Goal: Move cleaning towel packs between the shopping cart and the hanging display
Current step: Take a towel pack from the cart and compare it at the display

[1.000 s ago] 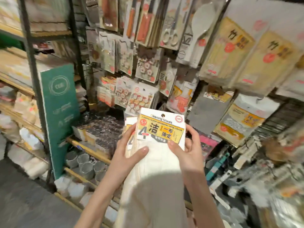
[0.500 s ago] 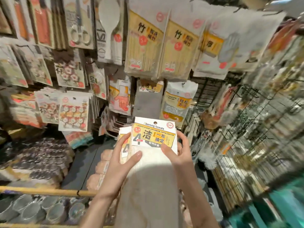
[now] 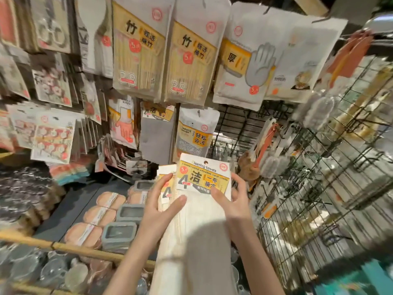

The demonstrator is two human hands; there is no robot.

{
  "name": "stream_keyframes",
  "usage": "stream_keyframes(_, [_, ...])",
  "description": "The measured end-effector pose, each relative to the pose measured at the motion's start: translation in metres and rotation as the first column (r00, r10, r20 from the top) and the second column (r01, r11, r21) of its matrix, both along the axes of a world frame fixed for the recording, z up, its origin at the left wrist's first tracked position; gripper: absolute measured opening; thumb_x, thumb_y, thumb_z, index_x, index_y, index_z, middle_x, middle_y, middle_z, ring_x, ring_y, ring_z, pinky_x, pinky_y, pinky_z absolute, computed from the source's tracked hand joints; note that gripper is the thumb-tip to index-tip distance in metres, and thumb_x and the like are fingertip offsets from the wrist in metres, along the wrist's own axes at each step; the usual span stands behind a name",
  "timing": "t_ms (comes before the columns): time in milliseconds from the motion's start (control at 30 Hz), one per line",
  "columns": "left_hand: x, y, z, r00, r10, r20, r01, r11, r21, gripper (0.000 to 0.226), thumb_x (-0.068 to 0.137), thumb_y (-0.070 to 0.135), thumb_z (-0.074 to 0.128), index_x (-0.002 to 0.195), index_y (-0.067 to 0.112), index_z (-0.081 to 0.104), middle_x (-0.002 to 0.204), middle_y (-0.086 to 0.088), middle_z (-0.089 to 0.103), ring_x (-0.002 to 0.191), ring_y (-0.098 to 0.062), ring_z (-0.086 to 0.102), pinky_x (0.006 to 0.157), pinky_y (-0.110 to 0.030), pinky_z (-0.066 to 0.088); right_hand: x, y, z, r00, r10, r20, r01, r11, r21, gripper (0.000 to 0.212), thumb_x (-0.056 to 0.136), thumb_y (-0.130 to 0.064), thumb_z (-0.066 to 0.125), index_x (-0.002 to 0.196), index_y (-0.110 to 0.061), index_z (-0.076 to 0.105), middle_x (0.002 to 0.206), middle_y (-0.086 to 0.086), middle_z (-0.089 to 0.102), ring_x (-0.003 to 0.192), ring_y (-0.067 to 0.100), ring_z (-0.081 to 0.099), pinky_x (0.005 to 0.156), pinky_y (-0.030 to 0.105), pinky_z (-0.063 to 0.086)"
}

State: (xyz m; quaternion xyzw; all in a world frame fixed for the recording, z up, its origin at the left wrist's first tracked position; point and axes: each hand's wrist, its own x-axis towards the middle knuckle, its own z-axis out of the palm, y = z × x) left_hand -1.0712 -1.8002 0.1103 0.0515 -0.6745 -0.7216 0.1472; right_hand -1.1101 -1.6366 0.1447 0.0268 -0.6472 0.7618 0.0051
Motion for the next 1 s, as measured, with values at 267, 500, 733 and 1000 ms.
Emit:
stream_keyframes(267, [-0.031,0.016,-0.008,0.998,0.011,0.062,-0.007,0.998,-0.066,0.046,0.071,0.068,0.051,0.115,0.057,0.052,0.130,0.030,0.044,0.124,0.012,0.035,0.103,-0.028,0.030,-0.027,0.024,-0.016,0.996,-0.034,0.087,0.036,0.999,-0.016,0.060,0.073,-0.005,0.071,0.125,-0.015,0.042,0.107,0.011,0.070,0.097,0.025,0.068,0.088,0.037,0.053])
stream_keyframes(500, [-0.059,0.020,-0.020,0.996,-0.023,0.087,0.026,0.999,-0.035,0.042,0.075,0.064,0.057,0.116,0.054,0.053,0.136,0.021,0.044,0.127,0.000,0.039,0.104,-0.033,0.034,-0.047,0.026,-0.020,0.992,-0.076,0.103,0.072,0.996,0.046,0.043,0.086,0.004,0.059,0.120,-0.018,0.043,0.097,-0.002,0.070,0.073,-0.005,0.067,0.057,0.003,0.044])
stream_keyframes(733, [-0.076,0.027,-0.026,0.994,-0.012,0.105,0.012,1.000,0.004,0.060,0.062,0.067,0.060,0.120,0.050,0.053,0.136,0.020,0.046,0.128,-0.003,0.041,0.109,-0.040,0.034,-0.074,0.038,-0.029,0.985,-0.121,0.121,0.109,0.988,0.106,0.041,0.084,0.004,0.062,0.119,-0.008,0.043,0.095,0.008,0.070,0.073,0.002,0.066,0.057,0.006,0.046])
stream_keyframes(1000, [-0.085,0.032,-0.038,0.995,0.044,0.089,-0.043,0.999,-0.012,0.041,0.082,0.032,0.069,0.119,0.043,0.057,0.129,0.025,0.047,0.119,0.015,0.039,0.105,-0.031,0.033,-0.081,0.048,-0.056,0.984,-0.142,0.111,0.120,0.975,0.186,0.039,0.085,-0.008,0.067,0.116,-0.015,0.044,0.098,0.002,0.070,0.079,0.004,0.066,0.061,0.009,0.047])
